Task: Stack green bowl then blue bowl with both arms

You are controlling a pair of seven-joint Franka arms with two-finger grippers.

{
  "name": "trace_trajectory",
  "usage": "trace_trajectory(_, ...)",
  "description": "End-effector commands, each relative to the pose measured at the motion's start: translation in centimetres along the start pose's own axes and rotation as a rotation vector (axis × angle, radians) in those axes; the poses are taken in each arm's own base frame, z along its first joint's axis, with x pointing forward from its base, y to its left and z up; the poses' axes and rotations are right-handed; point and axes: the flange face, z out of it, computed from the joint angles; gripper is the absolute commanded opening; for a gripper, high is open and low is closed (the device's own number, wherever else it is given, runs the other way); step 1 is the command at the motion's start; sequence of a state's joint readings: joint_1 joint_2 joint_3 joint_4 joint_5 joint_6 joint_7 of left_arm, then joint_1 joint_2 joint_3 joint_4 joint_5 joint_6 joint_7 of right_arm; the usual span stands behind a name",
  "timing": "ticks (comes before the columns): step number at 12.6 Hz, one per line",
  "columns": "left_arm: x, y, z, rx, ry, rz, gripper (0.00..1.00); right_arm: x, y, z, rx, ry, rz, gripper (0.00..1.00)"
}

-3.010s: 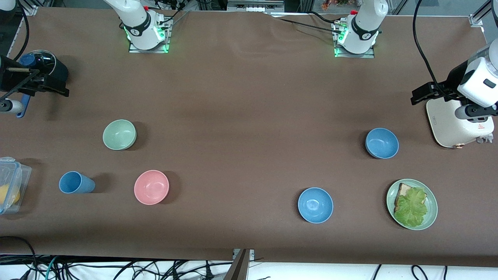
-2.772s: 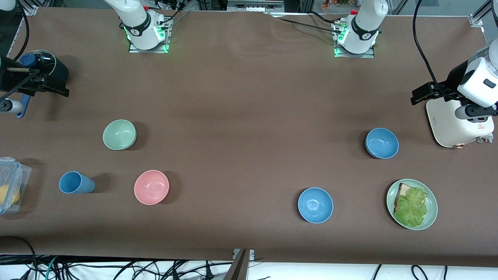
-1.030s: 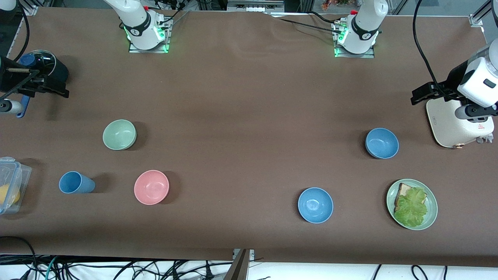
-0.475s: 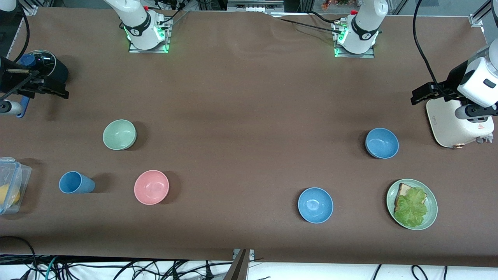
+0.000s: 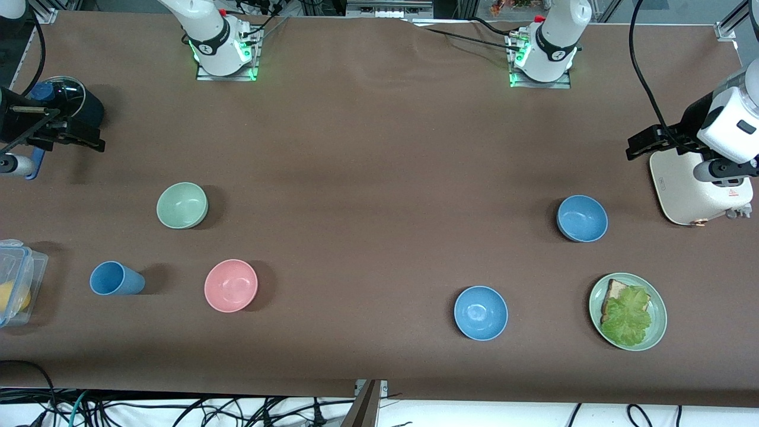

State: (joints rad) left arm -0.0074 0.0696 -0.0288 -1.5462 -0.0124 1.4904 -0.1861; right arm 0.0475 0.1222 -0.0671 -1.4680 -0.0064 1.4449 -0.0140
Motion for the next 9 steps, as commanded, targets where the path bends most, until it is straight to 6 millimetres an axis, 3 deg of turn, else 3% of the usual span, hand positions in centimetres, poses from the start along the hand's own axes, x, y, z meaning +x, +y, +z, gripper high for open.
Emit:
trace_trajectory(1, -0.4, 0.0, -0.7, 0.013, 0.007, 0.003, 1.00, 0.9, 0.6, 1.0, -0.005, 0.008, 0.018, 1.00)
trace_trajectory(3, -0.4, 0.0, -0.7, 0.013, 0.007, 0.002, 1.00, 1.1, 3.0, 1.8, 0.015, -0.004, 0.063, 1.00)
trace_trajectory(6, -0.4, 0.1, -0.7, 0.013, 0.007, 0.003, 1.00, 3.0, 5.8, 6.5, 0.027, -0.105, 0.108, 1.00)
trace_trajectory(9, -0.5, 0.2, -0.7, 0.014, 0.005, 0.005, 1.00, 3.6, 7.8, 10.0, 0.047, -0.140, 0.084, 1.00)
